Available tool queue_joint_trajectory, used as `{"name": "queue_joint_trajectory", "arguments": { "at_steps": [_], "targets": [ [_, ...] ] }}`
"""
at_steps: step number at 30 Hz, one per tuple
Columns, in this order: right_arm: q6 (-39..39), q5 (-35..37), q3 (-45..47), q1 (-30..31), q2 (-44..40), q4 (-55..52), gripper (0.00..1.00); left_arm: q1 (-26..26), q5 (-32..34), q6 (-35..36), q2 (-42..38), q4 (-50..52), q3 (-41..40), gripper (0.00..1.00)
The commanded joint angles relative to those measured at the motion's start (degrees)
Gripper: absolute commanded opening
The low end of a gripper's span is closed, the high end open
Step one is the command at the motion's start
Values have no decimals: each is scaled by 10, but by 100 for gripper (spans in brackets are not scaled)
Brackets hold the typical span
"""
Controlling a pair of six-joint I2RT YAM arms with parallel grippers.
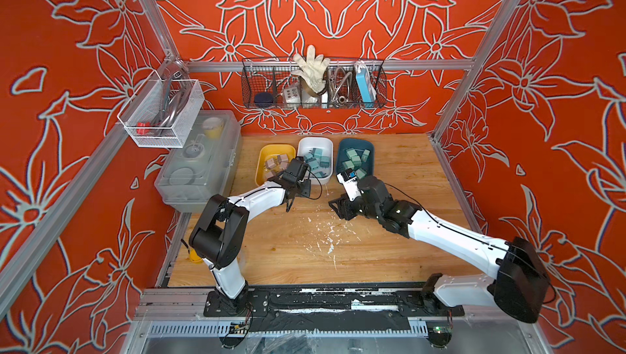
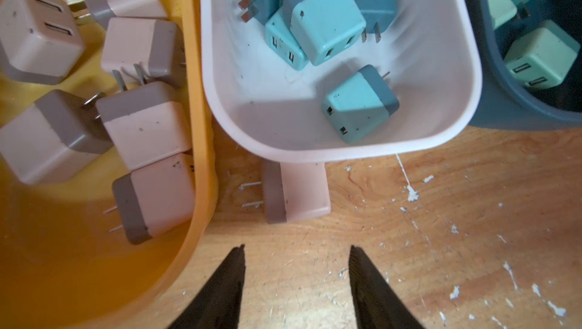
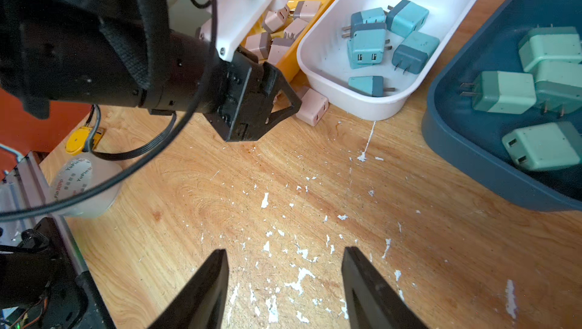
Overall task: Place the plugs by color into the storage box
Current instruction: Pick up the plug from the center of the board.
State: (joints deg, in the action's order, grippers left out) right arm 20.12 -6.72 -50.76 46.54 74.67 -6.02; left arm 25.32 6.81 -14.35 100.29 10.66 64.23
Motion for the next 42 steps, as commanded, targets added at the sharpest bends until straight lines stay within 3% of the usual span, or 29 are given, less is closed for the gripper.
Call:
{"name": "queue_joint_trajectory", "arguments": {
  "at_steps": [1, 13, 32, 42],
  "targets": [
    [-21, 26, 3, 0, 2, -1, 63, 5, 1, 6, 25, 13, 28, 54],
    [-48, 49, -2, -1, 31, -2, 64, 5, 15, 6, 90, 24, 76, 56],
    [-59, 51, 0, -3, 49, 8, 65, 6, 43, -7, 129, 24, 95, 57],
    [-60, 52, 2, -2, 51, 7, 65, 7, 27, -15, 144, 24, 92, 51]
  ]
}}
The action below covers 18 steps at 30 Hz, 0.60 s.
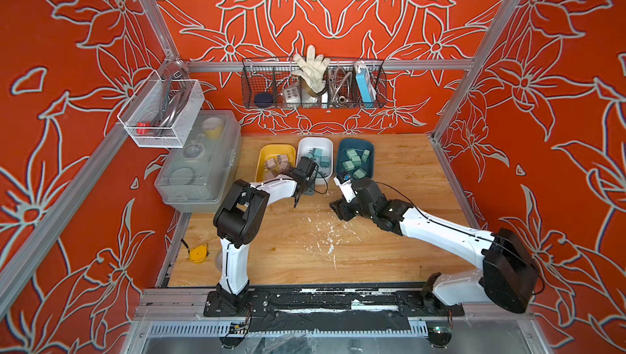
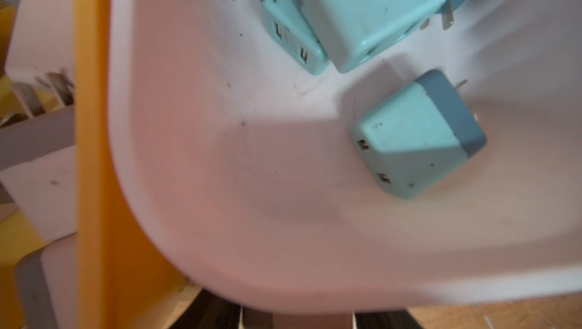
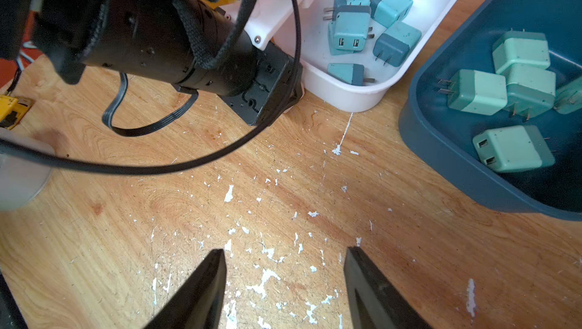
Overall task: Place the plugs by color into the storage box
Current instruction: Pick up the plug from the center of the board.
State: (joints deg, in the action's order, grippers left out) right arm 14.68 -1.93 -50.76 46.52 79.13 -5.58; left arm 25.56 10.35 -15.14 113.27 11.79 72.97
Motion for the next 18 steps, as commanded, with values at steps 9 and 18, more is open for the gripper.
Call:
{"name": "queue_joint_trajectory", "arguments": {
  "at_steps": [9, 18],
  "targets": [
    [1, 0, 9, -3, -6, 5, 64, 10, -19, -12, -22, -8, -28, 41],
    [18, -3, 23, -3, -34, 12, 64, 22, -36, -9, -83, -3, -55, 37]
  ]
}}
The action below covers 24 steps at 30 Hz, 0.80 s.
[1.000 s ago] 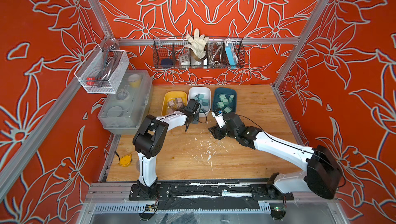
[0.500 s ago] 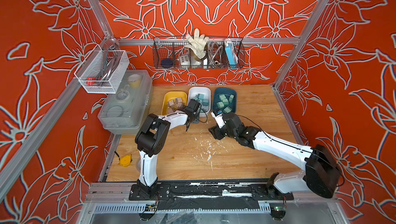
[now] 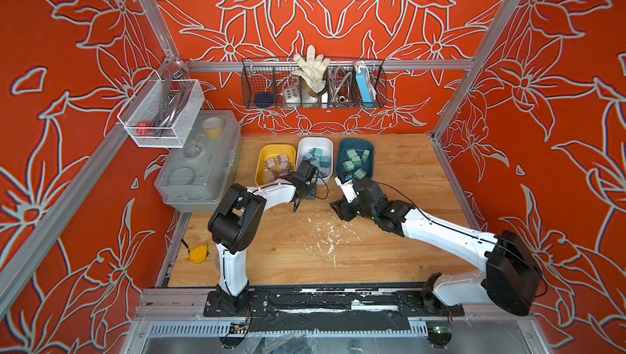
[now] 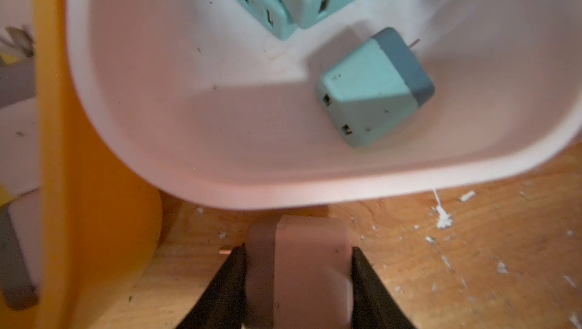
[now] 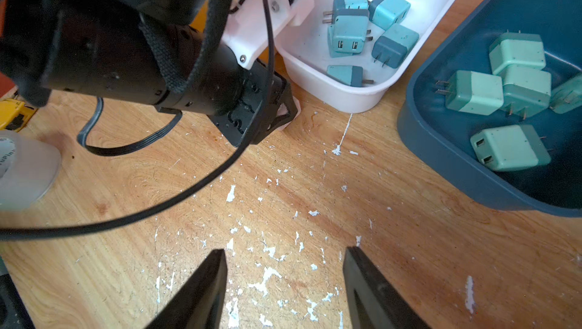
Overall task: Place the plugs by color into the storage box
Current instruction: Pick up the plug from the center of the board, then place the plug in the storage box.
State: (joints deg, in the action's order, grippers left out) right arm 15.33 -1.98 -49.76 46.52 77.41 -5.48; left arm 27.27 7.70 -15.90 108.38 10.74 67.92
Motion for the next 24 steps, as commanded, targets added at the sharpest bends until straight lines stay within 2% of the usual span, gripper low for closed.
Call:
{"name": "queue_joint_trajectory", "arguments": {
  "at_steps": [1, 17, 24],
  "targets": [
    [13, -4, 14, -2, -20, 10, 64, 6, -9, -1, -42, 8, -9, 36],
    [37, -5, 44, -3, -69, 22, 62, 11, -78, -2, -174, -2, -68, 36],
    [35, -12, 27, -2, -55, 11, 62, 9, -73, 14, -204, 0, -70, 36]
  ]
}}
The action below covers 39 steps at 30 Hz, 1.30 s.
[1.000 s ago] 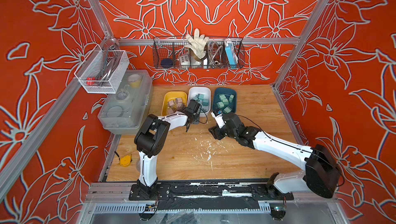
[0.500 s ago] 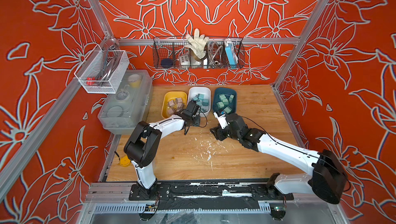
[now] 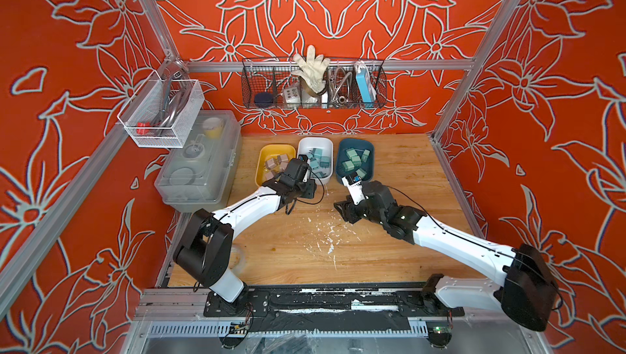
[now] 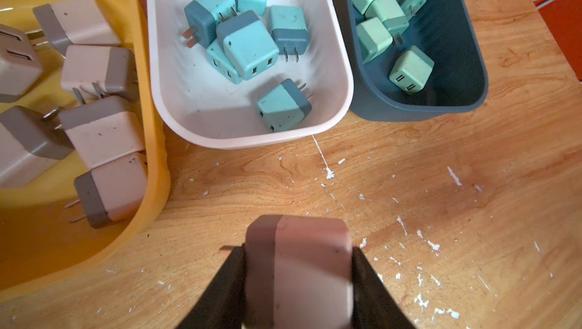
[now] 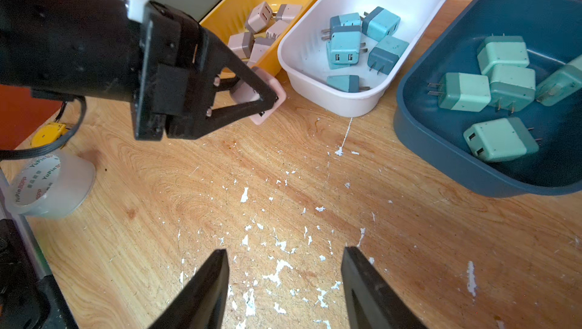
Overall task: Place the plugs by color into the storage box
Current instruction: Place the plug in the storage box.
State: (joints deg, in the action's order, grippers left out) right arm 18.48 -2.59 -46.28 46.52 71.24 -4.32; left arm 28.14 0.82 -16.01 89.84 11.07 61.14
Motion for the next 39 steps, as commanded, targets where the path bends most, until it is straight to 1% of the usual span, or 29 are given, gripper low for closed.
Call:
{"name": "queue_joint_trajectory", "arguments": {
  "at_steps": [1, 4, 9, 13, 18, 24, 30, 32, 35, 36, 38, 39],
  "targets": [
    [3, -7, -8, -3, 8, 1, 62, -1, 0, 20, -22, -4, -3, 36],
    [1, -10, -13, -2, 13, 1, 62, -20, 8, 27, -27, -6, -5, 36],
    [-7, -16, -29, -3, 38, -3, 62, -72, -17, 24, -23, -25, -9, 35],
    [-10, -23, -44, -3, 60, -8, 62, -112, -32, 23, 3, -32, 1, 35],
    [-8, -30, -54, -2, 78, -6, 62, -153, -34, 26, 46, -25, 30, 35],
    [-11, -29, -68, -3, 98, -6, 62, -183, -34, 34, 89, -20, 60, 35],
    [-12, -37, -90, -2, 128, -4, 62, -208, -46, 34, 105, -28, 68, 36],
    [-14, -40, -100, -2, 141, -3, 62, -213, -44, 38, 109, -27, 75, 38],
    [-18, -47, -121, -2, 160, -8, 62, -220, -36, 47, 120, -19, 90, 44],
    [-20, -49, -128, -2, 166, -11, 62, -223, -35, 48, 125, -18, 94, 48],
    [-25, -50, -138, -3, 176, -15, 62, -227, -39, 52, 131, -16, 103, 59],
    [-26, -49, -142, -3, 181, -16, 62, -227, -43, 56, 136, -13, 108, 62]
  ]
}}
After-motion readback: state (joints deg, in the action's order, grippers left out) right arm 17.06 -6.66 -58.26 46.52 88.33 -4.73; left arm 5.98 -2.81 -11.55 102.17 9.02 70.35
